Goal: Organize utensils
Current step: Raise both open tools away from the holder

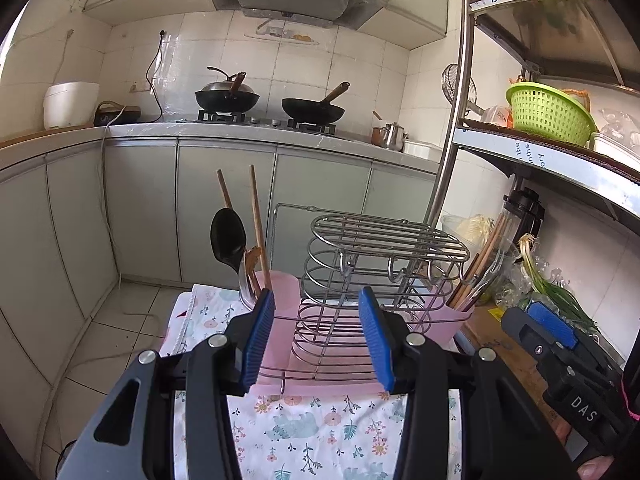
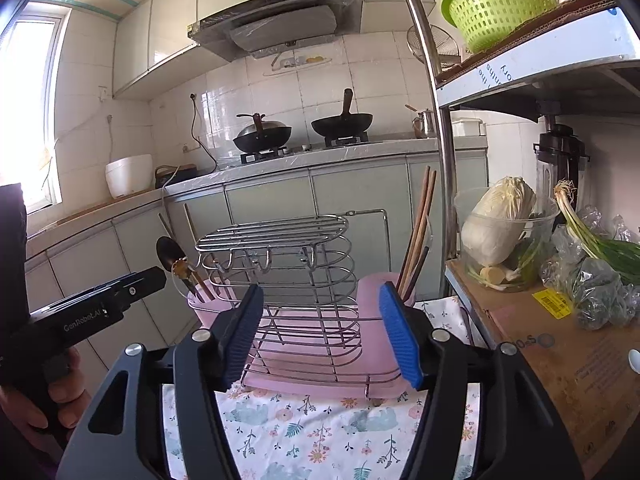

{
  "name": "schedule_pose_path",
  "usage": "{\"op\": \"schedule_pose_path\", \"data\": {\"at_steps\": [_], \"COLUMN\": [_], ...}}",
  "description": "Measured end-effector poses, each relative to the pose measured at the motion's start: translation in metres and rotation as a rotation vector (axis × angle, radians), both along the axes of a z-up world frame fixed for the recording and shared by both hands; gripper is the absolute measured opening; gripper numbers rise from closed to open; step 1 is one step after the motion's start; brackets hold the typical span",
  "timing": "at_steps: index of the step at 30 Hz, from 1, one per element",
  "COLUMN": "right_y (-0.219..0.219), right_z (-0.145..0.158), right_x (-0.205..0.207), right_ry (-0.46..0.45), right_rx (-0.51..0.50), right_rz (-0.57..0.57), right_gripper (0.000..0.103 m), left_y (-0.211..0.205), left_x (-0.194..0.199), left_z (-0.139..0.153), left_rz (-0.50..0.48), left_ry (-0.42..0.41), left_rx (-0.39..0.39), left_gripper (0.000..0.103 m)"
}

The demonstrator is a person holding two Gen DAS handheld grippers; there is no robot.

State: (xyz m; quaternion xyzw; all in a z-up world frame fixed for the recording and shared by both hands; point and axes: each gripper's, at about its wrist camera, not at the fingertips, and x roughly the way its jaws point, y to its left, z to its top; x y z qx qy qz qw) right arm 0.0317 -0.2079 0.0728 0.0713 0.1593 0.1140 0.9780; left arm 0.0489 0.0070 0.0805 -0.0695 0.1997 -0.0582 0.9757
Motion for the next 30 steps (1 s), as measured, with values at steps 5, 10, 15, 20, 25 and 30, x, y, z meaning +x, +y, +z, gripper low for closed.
{"op": "schedule_pose_path", "data": {"at_steps": [5,10,15,20,25,30], "right_y": [0.000,0.001,0.000,-0.003,-0.008,-0.015], "right_z": [-0.003,-0.006,-0.010,-0.012,-0.016,-0.021], "right_x": [-0.009,-0.018,-0.023,-0.027,-0.032,-0.036], "right_ry": [-0.010,-0.013,0.002,0.015,0.027,0.039], "right_rx": [0.000,-0.022,-0.002,0.019,0.026,0.038], "right_rz": [-0.011,-0.019,-0.008,0.002,0.004,0.003], "right_gripper": [0.069,0.072,0.077,0.081,0.081,0.081], "left_y": [-0.008,-0.020,-0.033,-0.040,-0.046,-0.052], "left_x": [-0.015,-0.031,-0.043,-0.052,-0.056,-0.060], "left_z": [0.001,0.005,0.004,0.003,0.000,-0.007], "left_rz": [0.000,0.020,0.062,0.066,0.043,0.042], "left_ry": [-0.028,-0.066,-0.075,-0.077,-0.060,-0.033], "left_rx": [0.030,0.073,0.123,0.143,0.135,0.126], "left_gripper": [0.043,0.043,0.043,0.043,0.043,0.043]}}
